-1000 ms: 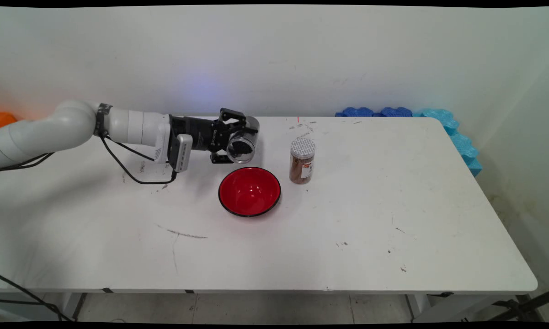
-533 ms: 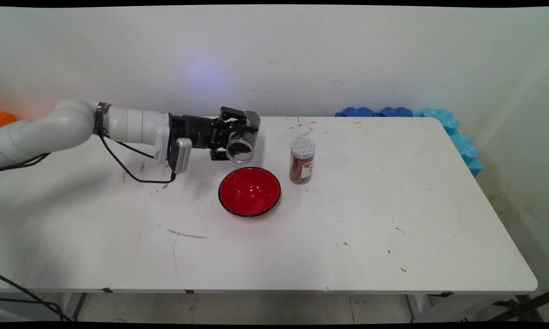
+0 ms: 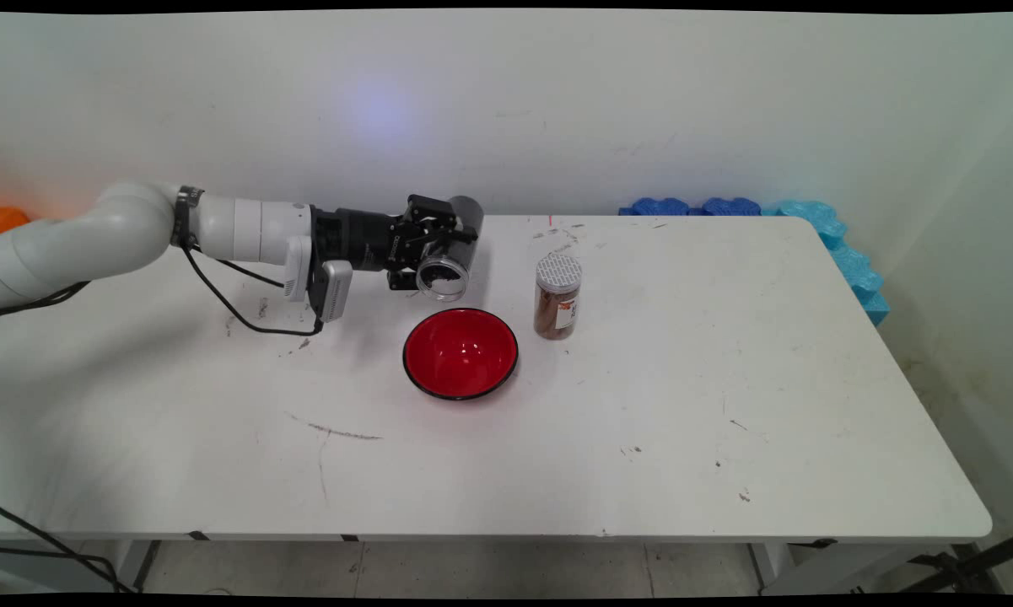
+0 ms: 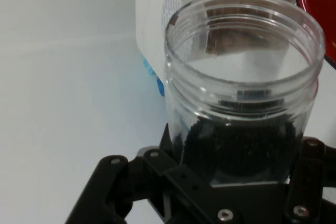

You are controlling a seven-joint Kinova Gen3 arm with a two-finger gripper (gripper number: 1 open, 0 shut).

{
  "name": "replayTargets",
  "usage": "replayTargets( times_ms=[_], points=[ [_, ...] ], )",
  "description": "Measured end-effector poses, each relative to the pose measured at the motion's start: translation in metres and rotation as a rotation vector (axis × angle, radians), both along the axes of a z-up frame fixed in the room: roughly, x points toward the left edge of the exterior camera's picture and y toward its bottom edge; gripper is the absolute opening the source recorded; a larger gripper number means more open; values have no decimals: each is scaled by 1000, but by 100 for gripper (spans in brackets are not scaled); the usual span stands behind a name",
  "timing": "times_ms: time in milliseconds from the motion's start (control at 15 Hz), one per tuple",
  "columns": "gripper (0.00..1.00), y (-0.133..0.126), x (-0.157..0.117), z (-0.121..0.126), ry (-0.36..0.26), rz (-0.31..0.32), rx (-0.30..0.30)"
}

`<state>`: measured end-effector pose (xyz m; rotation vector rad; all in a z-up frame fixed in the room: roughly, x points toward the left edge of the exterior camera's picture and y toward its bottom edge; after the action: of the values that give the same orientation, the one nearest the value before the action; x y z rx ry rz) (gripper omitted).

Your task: Pour the black seasoning powder in the red bowl

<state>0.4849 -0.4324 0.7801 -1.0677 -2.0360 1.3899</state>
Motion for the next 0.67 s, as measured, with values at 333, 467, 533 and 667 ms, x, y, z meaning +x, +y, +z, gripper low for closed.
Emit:
replayTargets(
  times_ms=[333,467,533,667],
  points=[
    [0,1,0,2,-27,-24,-43],
    [0,1,0,2,-36,-32,-56],
    [0,1,-1,3,-38,-36,-61],
    [0,1,-2,4,-48,-45,-77]
  ],
)
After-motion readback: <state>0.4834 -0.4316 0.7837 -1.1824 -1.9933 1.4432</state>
